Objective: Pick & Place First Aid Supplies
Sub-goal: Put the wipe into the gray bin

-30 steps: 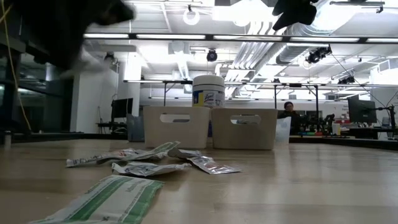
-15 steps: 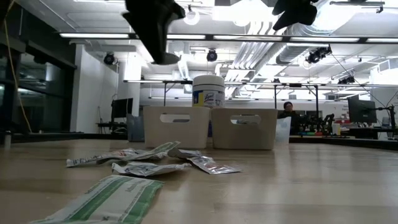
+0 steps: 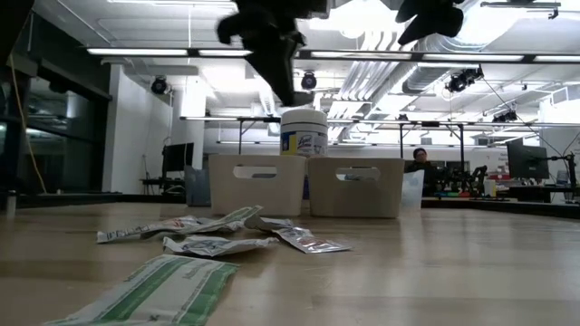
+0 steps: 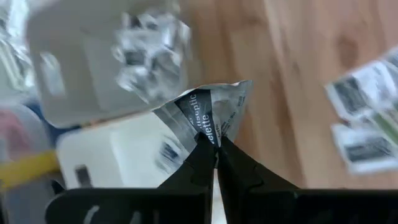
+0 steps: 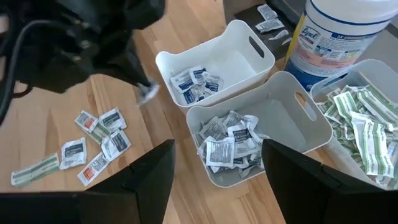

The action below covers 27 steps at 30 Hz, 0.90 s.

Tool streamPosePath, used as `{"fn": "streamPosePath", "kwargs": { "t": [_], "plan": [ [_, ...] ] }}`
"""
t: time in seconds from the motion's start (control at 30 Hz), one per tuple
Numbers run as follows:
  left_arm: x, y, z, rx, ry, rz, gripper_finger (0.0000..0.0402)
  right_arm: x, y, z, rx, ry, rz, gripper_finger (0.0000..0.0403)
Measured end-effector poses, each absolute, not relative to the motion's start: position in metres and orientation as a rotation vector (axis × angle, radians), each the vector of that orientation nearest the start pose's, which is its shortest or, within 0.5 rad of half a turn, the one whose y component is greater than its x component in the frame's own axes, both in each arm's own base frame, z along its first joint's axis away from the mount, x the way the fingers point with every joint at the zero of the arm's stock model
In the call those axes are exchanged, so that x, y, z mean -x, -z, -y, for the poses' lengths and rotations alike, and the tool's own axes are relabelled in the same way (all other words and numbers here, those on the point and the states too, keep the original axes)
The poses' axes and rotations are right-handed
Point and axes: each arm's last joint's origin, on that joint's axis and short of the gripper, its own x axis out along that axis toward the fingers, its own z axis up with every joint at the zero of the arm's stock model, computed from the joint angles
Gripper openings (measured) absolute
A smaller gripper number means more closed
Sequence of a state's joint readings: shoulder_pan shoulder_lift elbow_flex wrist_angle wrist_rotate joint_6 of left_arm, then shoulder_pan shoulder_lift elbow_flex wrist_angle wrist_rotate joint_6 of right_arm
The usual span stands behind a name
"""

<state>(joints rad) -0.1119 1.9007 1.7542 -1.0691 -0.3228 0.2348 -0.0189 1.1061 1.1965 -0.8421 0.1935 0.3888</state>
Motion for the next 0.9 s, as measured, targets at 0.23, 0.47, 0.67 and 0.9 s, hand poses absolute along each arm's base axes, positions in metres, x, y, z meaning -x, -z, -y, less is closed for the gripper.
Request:
{"fn": "streamPosePath", "kwargs": {
  "t": [0.23, 0.47, 0.67, 0.9],
  "plan": [
    [-0.398, -0.291, -0.001, -0.489, -0.024, -1.149, 0.0007, -0.215, -0.352, 0.009, -0.398, 0.361, -0.710, 0.0234],
    [-0.390, -0.316, -0.020, -0.608, -0.122, -1.084, 0.0007, -0.238, -0.337, 0.008, -0.493, 0.439, -0.731, 0.0234],
    [-0.381, -0.343, -0.021, -0.712, -0.216, -0.980, 0.0007, -0.268, -0.331, 0.011, -0.617, 0.529, -0.575, 0.0234],
    [-0.377, -0.353, -0.021, -0.751, -0.216, -0.941, 0.0007, -0.293, -0.326, 0.014, -0.640, 0.588, -0.436, 0.0234]
  ]
}}
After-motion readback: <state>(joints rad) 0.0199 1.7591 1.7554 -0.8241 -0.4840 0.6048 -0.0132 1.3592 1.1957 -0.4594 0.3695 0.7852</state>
